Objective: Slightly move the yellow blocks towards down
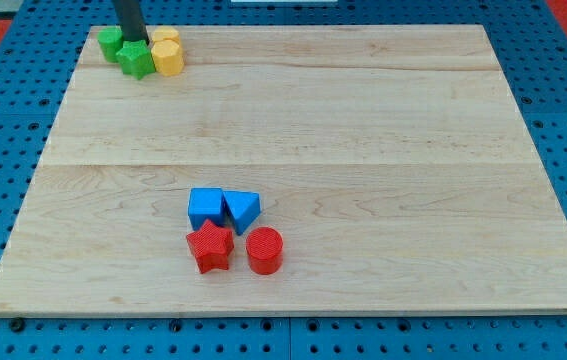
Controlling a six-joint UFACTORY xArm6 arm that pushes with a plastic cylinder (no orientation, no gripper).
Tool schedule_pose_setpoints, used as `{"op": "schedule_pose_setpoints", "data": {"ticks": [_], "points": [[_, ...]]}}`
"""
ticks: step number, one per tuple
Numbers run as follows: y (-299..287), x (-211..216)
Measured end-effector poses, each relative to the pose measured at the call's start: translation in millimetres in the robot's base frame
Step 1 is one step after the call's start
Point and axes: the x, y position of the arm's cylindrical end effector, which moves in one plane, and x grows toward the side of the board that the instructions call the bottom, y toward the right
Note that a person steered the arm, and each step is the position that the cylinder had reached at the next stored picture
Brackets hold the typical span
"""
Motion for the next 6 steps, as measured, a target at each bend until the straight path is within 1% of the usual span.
{"op": "schedule_pose_setpoints", "data": {"ticks": [1, 2, 3, 4, 5, 6], "points": [[1, -37], [25, -28], [39, 37], [56, 83], [83, 117], [25, 95]]}}
